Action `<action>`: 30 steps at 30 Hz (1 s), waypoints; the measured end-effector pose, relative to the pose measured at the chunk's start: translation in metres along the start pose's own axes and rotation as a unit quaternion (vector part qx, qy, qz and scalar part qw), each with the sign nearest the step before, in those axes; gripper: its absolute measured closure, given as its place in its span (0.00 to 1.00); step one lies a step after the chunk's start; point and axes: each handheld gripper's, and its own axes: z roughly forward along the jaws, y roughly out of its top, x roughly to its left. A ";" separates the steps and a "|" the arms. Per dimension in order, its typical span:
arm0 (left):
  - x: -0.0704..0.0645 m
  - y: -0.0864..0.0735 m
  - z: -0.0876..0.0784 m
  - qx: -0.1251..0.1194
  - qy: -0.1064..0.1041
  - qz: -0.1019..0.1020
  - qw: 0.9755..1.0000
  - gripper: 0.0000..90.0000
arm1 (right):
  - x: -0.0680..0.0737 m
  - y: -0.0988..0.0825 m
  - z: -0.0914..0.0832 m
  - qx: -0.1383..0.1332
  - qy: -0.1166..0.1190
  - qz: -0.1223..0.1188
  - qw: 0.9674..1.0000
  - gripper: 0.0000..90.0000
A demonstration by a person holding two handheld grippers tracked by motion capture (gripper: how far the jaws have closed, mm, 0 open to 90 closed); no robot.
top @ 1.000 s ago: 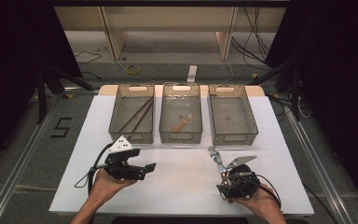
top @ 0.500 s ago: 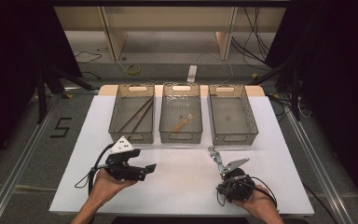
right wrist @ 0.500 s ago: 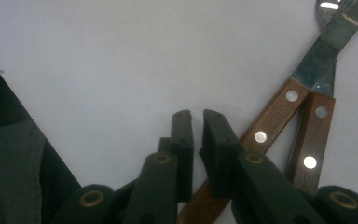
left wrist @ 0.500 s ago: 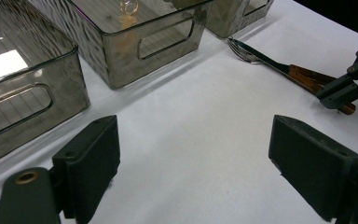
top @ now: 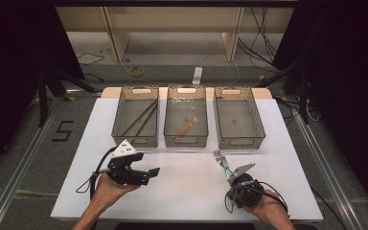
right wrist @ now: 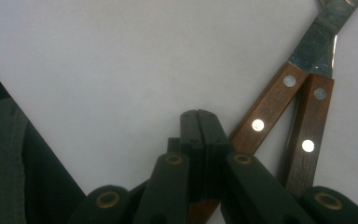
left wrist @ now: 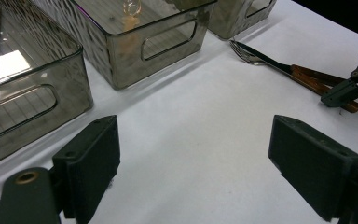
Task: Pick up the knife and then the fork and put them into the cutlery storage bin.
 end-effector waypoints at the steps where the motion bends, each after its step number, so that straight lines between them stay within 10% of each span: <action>1: 0.000 0.000 0.000 0.000 0.000 0.000 1.000 0.18 | -0.001 -0.001 -0.001 0.002 -0.003 -0.002 1.000 1.00; 30: 0.001 0.001 -0.005 -0.029 -0.001 -0.005 1.000 0.18 | -0.039 -0.006 -0.009 0.028 -0.050 0.012 0.998 1.00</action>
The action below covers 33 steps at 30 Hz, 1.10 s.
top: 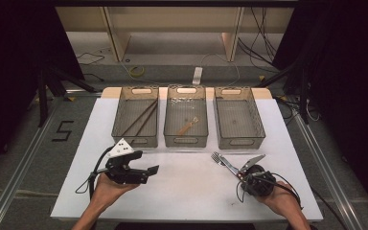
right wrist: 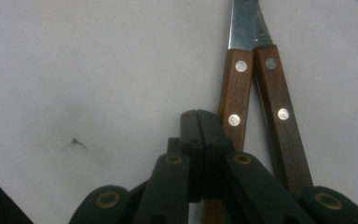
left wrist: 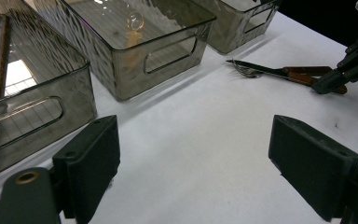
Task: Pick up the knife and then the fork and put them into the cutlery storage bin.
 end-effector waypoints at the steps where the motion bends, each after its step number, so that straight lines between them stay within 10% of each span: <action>1: 0.000 0.000 0.000 -0.003 0.000 -0.001 1.000 0.18 | -0.001 0.000 0.000 0.000 -0.004 0.001 1.000 1.00; 12: 0.000 -0.001 -0.005 -0.034 -0.019 -0.010 0.999 0.18 | -0.006 0.000 -0.001 0.001 0.001 0.008 1.000 1.00; 24: 0.000 -0.003 -0.005 -0.034 -0.020 -0.010 0.999 0.17 | -0.018 0.003 -0.015 -0.022 0.019 0.040 0.999 0.55; 33: 0.000 -0.003 -0.005 -0.034 -0.018 -0.008 0.999 0.17 | -0.018 0.007 -0.011 -0.015 0.019 0.042 0.999 0.45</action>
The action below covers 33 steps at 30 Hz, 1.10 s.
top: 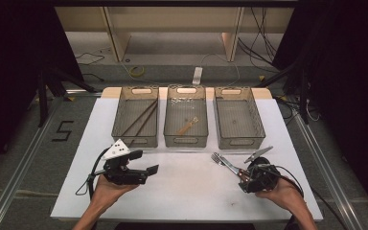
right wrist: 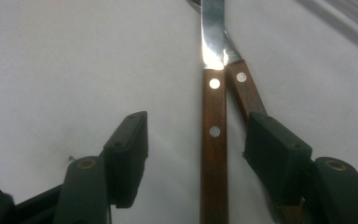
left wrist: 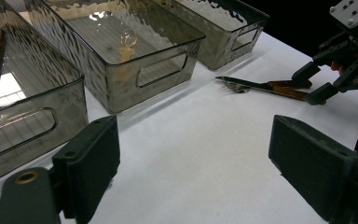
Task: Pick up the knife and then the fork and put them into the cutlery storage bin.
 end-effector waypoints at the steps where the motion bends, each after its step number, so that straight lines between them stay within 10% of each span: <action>1: 0.000 0.000 0.000 0.000 0.000 0.000 1.000 0.17 | 0.000 0.000 0.001 0.002 0.003 0.002 1.000 0.46; 15: -0.001 0.000 0.000 0.001 -0.004 0.006 1.000 0.18 | -0.004 0.004 0.011 0.031 -0.016 -0.005 0.999 0.74; 33: -0.001 0.000 0.000 0.004 -0.005 0.004 1.000 0.18 | -0.004 0.009 0.014 0.049 -0.018 -0.015 0.999 0.84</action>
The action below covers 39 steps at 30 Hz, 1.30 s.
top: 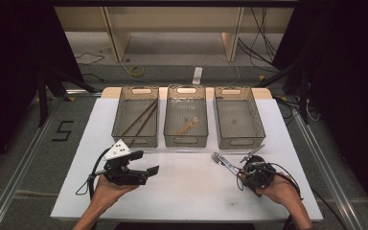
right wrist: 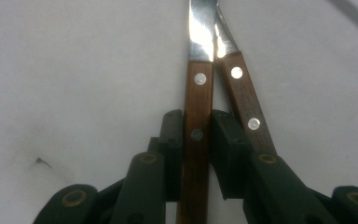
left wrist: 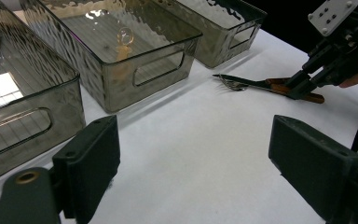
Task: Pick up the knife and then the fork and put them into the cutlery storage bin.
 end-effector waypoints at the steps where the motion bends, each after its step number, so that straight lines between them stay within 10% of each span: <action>1: 0.000 0.000 0.000 0.000 0.000 -0.001 1.000 0.18 | 0.000 0.000 0.000 0.003 -0.001 -0.001 1.000 0.84; 18: -0.001 0.000 0.000 -0.001 -0.002 -0.001 1.000 0.18 | 0.002 0.000 -0.008 -0.007 -0.008 -0.012 1.000 0.86; 39: 0.002 0.000 -0.003 -0.019 -0.001 -0.006 1.000 0.18 | -0.015 0.011 -0.048 -0.085 -0.004 -0.002 0.996 0.86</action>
